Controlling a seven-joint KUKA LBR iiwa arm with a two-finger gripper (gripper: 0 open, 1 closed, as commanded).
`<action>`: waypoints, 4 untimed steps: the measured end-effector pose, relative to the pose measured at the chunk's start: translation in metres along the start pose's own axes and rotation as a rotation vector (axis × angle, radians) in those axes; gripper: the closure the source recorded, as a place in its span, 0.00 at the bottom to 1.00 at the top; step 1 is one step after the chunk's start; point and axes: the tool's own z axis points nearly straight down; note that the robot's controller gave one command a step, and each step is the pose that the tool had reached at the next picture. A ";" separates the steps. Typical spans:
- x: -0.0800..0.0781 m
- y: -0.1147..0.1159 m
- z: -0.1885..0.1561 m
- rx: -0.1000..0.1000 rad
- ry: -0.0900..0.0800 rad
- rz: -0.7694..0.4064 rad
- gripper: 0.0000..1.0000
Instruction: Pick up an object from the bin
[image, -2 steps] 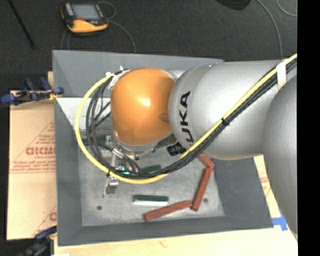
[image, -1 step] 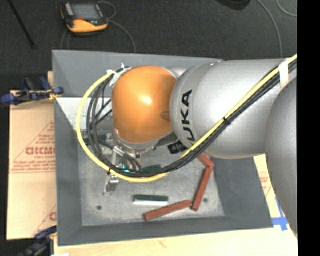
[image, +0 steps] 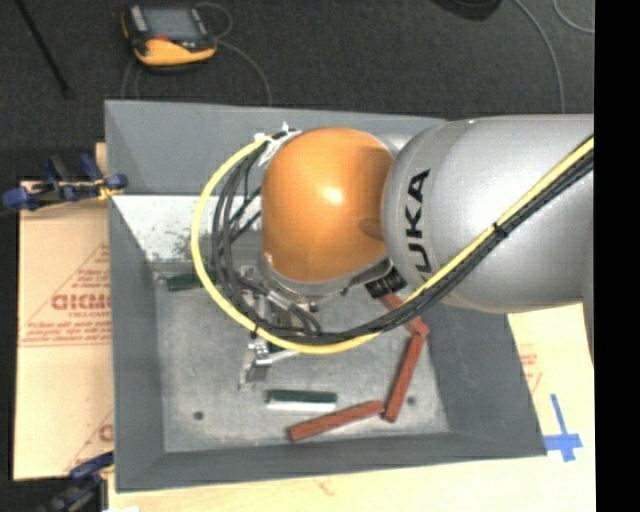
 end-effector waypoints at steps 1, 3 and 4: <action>-0.008 -0.029 0.042 -0.001 -0.011 -0.017 0.00; -0.002 -0.088 0.128 0.000 0.003 -0.317 0.00; -0.012 -0.108 0.153 -0.004 -0.036 -0.160 1.00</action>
Offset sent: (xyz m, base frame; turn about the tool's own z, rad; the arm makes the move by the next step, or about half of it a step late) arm -0.0004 -0.0700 -0.1496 -0.2574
